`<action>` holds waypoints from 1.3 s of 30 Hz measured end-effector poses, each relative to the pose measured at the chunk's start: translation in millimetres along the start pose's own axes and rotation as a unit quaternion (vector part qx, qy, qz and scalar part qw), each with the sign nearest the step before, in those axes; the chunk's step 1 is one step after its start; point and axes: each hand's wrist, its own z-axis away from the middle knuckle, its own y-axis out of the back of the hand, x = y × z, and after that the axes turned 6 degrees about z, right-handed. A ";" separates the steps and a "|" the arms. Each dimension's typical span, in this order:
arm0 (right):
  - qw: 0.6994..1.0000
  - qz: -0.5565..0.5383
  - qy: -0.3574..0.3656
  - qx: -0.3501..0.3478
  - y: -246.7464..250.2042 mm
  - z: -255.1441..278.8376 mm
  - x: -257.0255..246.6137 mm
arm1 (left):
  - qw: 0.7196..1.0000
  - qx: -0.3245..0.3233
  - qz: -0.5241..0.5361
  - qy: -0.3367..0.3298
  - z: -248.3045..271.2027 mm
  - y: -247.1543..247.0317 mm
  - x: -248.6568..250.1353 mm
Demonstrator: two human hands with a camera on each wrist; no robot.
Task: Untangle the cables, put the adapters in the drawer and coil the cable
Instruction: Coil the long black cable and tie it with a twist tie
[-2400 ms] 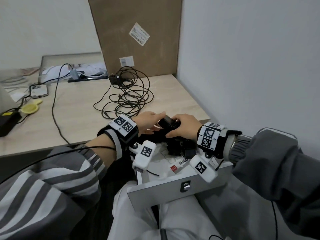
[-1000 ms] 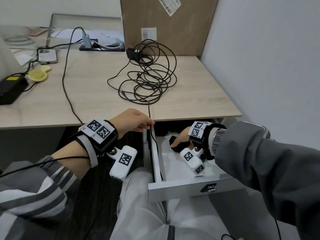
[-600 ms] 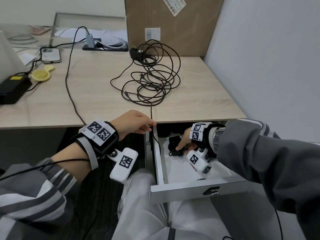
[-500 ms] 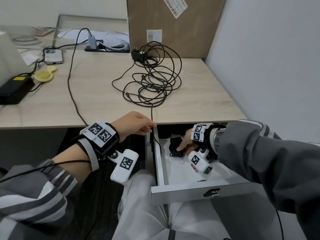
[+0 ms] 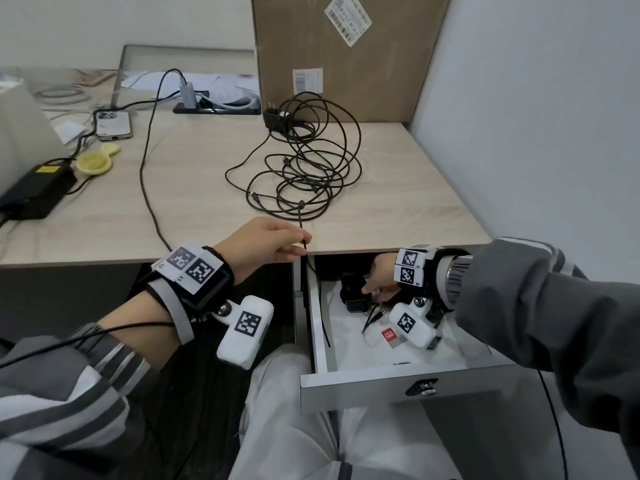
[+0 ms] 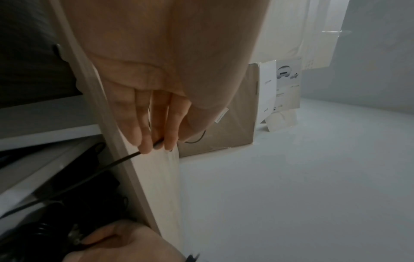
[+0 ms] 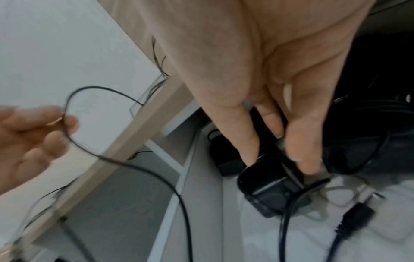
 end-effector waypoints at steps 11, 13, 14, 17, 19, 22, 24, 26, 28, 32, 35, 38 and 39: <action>0.901 -0.288 0.290 0.145 70.3 84.3 -42.0 | 0.988 -0.058 0.089 -0.110 -0.5 -26.3 72.1; 0.886 -0.308 0.315 0.146 81.1 85.8 -47.9 | 0.985 -0.045 0.111 -0.124 -2.9 -23.0 79.8; 0.877 -0.323 0.318 0.161 87.0 85.1 -49.5 | 0.985 -0.035 0.110 -0.128 -3.8 -19.9 82.3; 0.856 -0.355 0.288 0.243 111.9 79.7 -47.9 | 0.990 0.015 0.059 -0.124 -9.9 -3.4 84.3; 0.831 -0.393 0.261 0.295 135.1 72.2 -40.4 | 0.992 0.063 0.000 -0.107 -17.5 12.6 81.5; 0.787 -0.446 0.219 0.365 175.3 59.0 -27.9 | 0.987 0.126 -0.081 -0.064 -34.4 35.0 75.0; 0.762 -0.482 0.182 0.392 203.6 51.1 -24.3 | 0.980 0.166 -0.106 -0.031 -49.0 45.2 71.1; 0.730 -0.543 0.141 0.390 233.5 41.9 -15.4 | 0.976 0.189 -0.104 0.000 -64.8 51.8 69.7; 0.723 -0.558 0.123 0.389 263.3 26.6 -3.0 | 0.976 0.192 -0.101 0.022 -82.2 57.3 71.6; 0.761 -0.460 0.086 0.449 301.2 -13.4 -5.1 | 0.974 0.190 -0.119 0.017 -120.8 66.2 89.4; 0.804 -0.344 0.105 0.473 302.8 -25.6 -40.3 | 0.968 0.180 -0.171 0.045 -151.0 70.4 105.2; 0.878 -0.202 0.146 0.409 298.6 -46.9 -74.3 | 0.962 0.132 -0.202 0.128 -175.5 69.1 108.3; 0.899 -0.154 0.157 0.380 295.8 -53.5 -84.2 | 0.966 0.114 -0.183 0.141 -183.3 66.2 106.7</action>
